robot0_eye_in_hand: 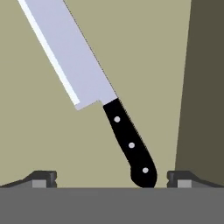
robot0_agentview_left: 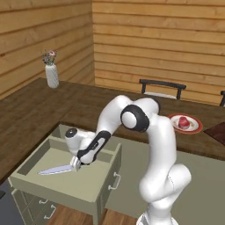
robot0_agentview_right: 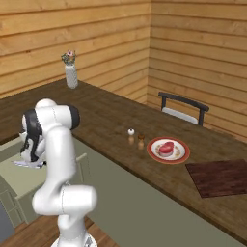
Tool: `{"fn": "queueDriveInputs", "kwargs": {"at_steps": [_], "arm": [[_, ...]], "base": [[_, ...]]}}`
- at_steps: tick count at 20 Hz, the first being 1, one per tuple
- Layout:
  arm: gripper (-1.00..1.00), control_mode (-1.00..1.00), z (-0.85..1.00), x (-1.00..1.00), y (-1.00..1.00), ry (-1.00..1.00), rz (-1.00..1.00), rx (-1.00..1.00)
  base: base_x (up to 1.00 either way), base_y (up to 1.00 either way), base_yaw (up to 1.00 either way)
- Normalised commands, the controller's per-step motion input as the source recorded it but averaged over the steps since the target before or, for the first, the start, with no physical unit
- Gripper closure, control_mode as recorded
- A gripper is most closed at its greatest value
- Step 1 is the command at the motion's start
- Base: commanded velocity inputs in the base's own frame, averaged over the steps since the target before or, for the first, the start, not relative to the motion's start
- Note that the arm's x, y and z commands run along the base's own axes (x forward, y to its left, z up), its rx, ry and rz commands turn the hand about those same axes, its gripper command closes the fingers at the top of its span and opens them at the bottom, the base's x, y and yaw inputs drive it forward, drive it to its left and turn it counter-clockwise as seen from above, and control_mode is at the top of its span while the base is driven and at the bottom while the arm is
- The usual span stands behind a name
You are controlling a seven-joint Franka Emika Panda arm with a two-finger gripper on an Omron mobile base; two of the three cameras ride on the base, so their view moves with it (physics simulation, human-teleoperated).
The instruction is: Pick up the knife from the drawer and place it on the cutting board. Then place the meat from the plate to the cutting board.
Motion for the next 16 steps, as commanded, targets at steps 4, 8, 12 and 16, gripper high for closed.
{"fn": "queueDriveInputs", "kwargs": {"at_steps": [4, 8, 12, 16], "arm": [[-1.00, -1.00, -0.36, 0.17, 0.00, 0.03, 0.13, 0.00], [-1.00, -1.00, -0.31, 0.14, 0.00, 0.02, 0.14, 0.00], [-1.00, -1.00, -0.16, 0.23, 0.00, 0.03, 0.14, 0.00], [-1.00, -1.00, -0.19, 0.22, 0.09, 0.07, 0.12, 0.00]], "base": [[0.00, 0.00, 0.00], [0.00, 0.00, 0.00], [0.00, 0.00, 0.00], [0.00, 0.00, 0.00]]}}
